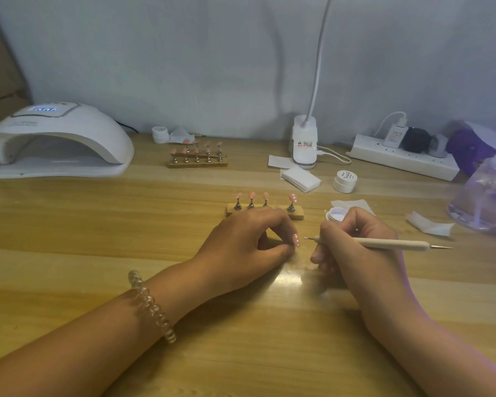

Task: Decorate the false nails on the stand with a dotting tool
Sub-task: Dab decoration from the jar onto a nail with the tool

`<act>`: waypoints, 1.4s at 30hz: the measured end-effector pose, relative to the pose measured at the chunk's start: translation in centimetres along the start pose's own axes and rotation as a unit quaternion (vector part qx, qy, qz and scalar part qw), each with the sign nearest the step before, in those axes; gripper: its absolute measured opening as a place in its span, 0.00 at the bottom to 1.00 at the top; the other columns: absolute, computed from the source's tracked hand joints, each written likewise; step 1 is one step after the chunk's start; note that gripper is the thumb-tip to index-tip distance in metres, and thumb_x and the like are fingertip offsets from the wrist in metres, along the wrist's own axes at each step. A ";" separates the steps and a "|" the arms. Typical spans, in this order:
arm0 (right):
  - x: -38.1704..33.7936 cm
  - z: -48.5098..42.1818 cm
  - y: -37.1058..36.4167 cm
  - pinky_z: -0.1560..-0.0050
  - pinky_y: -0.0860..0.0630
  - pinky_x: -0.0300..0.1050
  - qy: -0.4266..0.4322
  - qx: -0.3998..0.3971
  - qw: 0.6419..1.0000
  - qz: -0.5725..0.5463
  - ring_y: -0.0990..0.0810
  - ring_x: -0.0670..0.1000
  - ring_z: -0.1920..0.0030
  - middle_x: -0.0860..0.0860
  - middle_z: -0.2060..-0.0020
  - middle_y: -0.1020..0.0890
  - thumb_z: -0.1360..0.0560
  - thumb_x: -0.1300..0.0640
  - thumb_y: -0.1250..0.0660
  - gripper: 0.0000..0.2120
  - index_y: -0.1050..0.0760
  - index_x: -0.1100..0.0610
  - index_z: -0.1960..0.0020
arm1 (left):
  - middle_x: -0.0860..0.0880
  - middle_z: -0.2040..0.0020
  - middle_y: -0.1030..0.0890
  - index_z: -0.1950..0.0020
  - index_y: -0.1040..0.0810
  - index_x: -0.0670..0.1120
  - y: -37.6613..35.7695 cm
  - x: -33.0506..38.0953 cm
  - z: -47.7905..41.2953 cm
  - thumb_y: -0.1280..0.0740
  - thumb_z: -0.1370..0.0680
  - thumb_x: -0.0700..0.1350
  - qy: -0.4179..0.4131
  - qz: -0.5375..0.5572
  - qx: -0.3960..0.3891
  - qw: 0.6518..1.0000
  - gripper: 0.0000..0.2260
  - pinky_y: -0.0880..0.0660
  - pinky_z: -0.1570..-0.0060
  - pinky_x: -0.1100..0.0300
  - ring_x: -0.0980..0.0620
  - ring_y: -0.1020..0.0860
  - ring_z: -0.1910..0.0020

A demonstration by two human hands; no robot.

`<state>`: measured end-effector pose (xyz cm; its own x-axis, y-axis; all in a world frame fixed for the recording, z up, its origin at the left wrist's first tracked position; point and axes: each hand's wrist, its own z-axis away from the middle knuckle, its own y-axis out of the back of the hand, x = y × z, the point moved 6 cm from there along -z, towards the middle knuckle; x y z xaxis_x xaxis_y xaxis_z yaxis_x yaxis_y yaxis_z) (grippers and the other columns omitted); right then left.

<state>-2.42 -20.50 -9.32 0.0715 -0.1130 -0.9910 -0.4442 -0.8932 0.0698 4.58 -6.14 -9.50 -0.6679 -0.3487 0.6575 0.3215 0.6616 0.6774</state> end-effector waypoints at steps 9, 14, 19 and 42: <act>0.3 -0.1 -0.2 0.73 0.25 0.42 0.006 -0.016 1.000 0.015 0.22 0.49 0.75 0.57 0.73 0.18 0.29 0.60 0.32 0.10 0.31 0.58 0.66 | 0.59 0.56 0.19 0.55 0.20 0.54 0.0 0.4 0.0 0.30 0.27 0.45 -0.019 -0.005 0.009 1.000 0.04 0.25 0.62 0.52 0.59 0.26 0.66; 0.2 0.0 -0.3 0.71 0.23 0.49 0.005 -0.020 1.000 0.021 0.22 0.48 0.75 0.57 0.72 0.17 0.25 0.59 0.31 0.12 0.30 0.62 0.62 | 0.58 0.56 0.19 0.54 0.20 0.53 0.0 0.3 0.1 0.28 0.26 0.43 -0.020 -0.013 0.010 1.000 0.05 0.26 0.61 0.53 0.59 0.26 0.66; 0.2 0.0 -0.3 0.70 0.22 0.51 0.005 -0.017 1.000 0.024 0.22 0.48 0.74 0.57 0.72 0.17 0.24 0.58 0.31 0.12 0.30 0.60 0.63 | 0.59 0.55 0.19 0.54 0.19 0.53 0.0 0.3 0.0 0.28 0.26 0.43 -0.019 -0.014 0.011 1.000 0.05 0.26 0.61 0.54 0.61 0.26 0.65; -1.3 0.0 -0.5 0.62 0.30 0.32 0.200 -0.079 0.949 0.229 0.20 0.45 0.62 0.44 0.64 0.19 0.23 0.60 0.30 0.05 0.21 0.50 0.53 | 0.62 0.64 0.20 0.52 0.15 0.50 1.2 -0.5 -0.2 0.26 0.25 0.43 0.021 0.109 0.075 0.991 0.03 0.37 0.67 0.68 0.59 0.34 0.73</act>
<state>-2.30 -19.85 -8.05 0.2515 -0.6330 -0.7321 -0.3733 -0.7614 0.5300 5.46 -5.35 -8.97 -0.5645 -0.2119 0.7978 0.3493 0.8144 0.4635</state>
